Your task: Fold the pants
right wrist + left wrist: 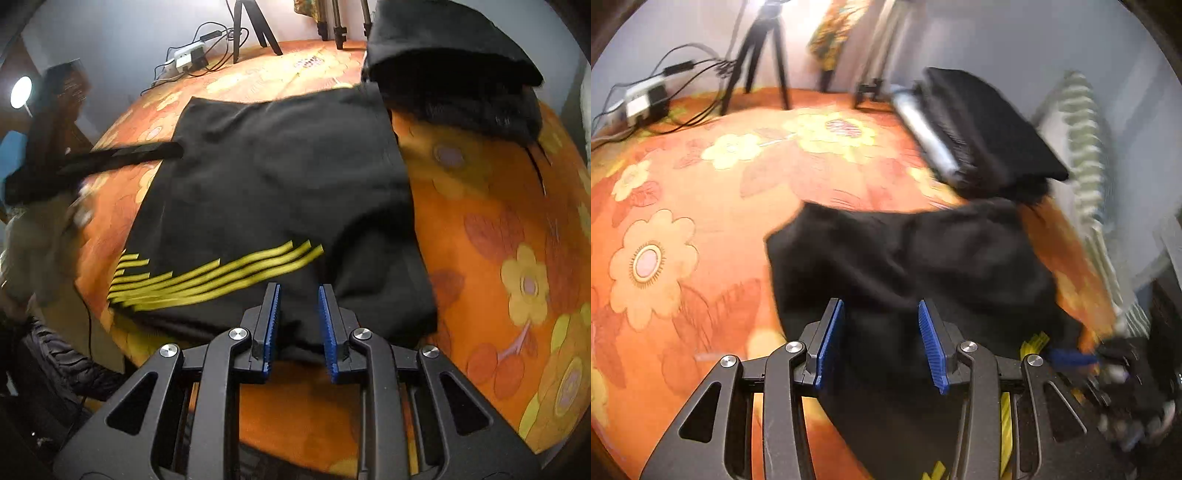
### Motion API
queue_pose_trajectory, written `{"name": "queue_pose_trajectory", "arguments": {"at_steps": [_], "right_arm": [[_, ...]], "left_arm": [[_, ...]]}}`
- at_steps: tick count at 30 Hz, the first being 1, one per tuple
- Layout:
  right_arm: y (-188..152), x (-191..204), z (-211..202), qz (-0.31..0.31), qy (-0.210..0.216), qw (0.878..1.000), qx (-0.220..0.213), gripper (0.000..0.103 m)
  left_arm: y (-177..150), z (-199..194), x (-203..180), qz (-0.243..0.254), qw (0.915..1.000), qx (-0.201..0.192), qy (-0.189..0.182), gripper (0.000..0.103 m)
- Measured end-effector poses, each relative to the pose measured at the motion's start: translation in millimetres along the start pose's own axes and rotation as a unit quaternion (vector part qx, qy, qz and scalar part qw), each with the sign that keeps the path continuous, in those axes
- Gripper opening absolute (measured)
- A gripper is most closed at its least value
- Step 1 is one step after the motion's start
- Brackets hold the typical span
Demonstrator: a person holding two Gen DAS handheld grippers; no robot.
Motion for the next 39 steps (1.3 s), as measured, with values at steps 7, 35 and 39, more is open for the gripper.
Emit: {"name": "queue_pose_trajectory", "arguments": {"at_steps": [7, 35, 39], "right_arm": [[-6, -12, -25, 0.015, 0.033, 0.999, -0.019, 0.022], [59, -88, 15, 0.099, 0.038, 0.992, -0.071, 0.06], [69, -94, 27, 0.102, 0.049, 0.992, -0.059, 0.06]], "left_arm": [[25, -3, 11, -0.026, 0.9988, -0.03, 0.029, 0.04], [-6, -11, 39, -0.086, 0.9962, 0.013, 0.01, 0.061], [1, -6, 40, -0.083, 0.9965, 0.009, 0.009, 0.061]]}}
Point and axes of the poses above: each gripper's, at about its wrist camera, not at the fingertips, and z roughly the way its jaws point, x to its left, y to its top, the point moved 1 cm from there along z, roughly the way its jaws point, and after that the axes turned 10 degrees about -z, right-handed, at the moved point
